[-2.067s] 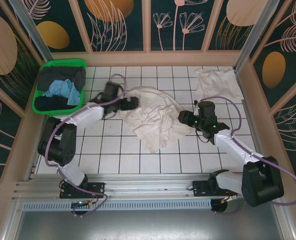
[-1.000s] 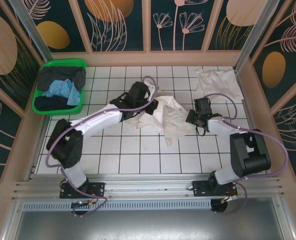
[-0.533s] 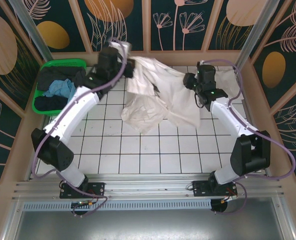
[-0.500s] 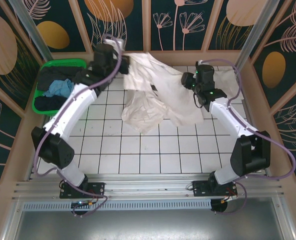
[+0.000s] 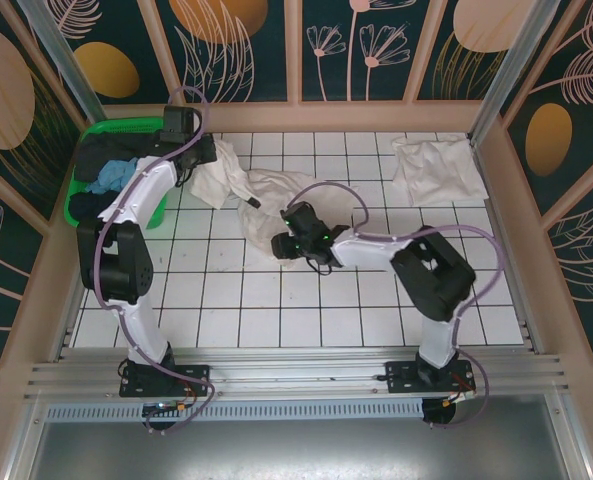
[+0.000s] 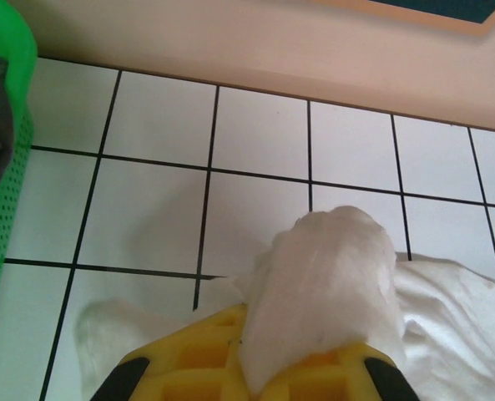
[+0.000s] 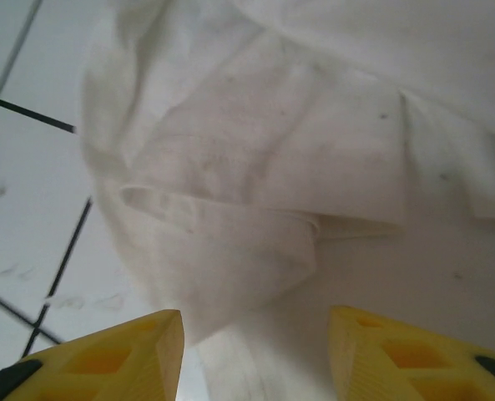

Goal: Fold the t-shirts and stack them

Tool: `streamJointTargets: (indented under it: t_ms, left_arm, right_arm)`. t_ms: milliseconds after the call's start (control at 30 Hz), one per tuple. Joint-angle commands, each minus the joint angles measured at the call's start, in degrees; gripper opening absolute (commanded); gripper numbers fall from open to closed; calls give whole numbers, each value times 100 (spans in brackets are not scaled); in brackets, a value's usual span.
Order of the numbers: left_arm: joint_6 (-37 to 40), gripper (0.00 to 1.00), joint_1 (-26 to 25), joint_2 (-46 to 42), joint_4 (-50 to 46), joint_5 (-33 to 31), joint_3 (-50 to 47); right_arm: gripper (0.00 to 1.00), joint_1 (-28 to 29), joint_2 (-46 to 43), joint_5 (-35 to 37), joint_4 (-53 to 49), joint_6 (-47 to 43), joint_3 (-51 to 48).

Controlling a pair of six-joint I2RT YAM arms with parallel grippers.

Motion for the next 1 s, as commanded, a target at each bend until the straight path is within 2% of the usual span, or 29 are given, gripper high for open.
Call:
streamJointTargets:
  t_ms: [0,267,467,533,633,733,833,967]
  left_arm:
    - [-53,0,118,-98,189,149,-137]
    - [-19,0,172,-98,296,285,-300]
    - [-12,0,264,-83,228,338,-213]
    - [-14,0,296,-93,159,368,-163]
    - [-51,0,329,-181,-5,432,-58]
    - [-147,0,368,-385,-191,508,54]
    - [-313,0,435,-784,-415,592,139]
    - [-530,0,480,-1810,-633,573,77]
  right_arm:
    - [49,-11,366,174,111,-247,770]
    - [52,41,1406,487,-495,-638,1992]
    - [52,68,1527,483,-553,-780,1965]
    - [47,77,1585,670,-730,-874,2031]
    - [25,59,1456,1039,-804,-964,1919]
    - [2,-23,1091,1110,-834,-1048,1685]
    - [0,-110,231,1375,-966,-1079,1219]
    - [0,-368,-1739,1753,-1324,-1090,449]
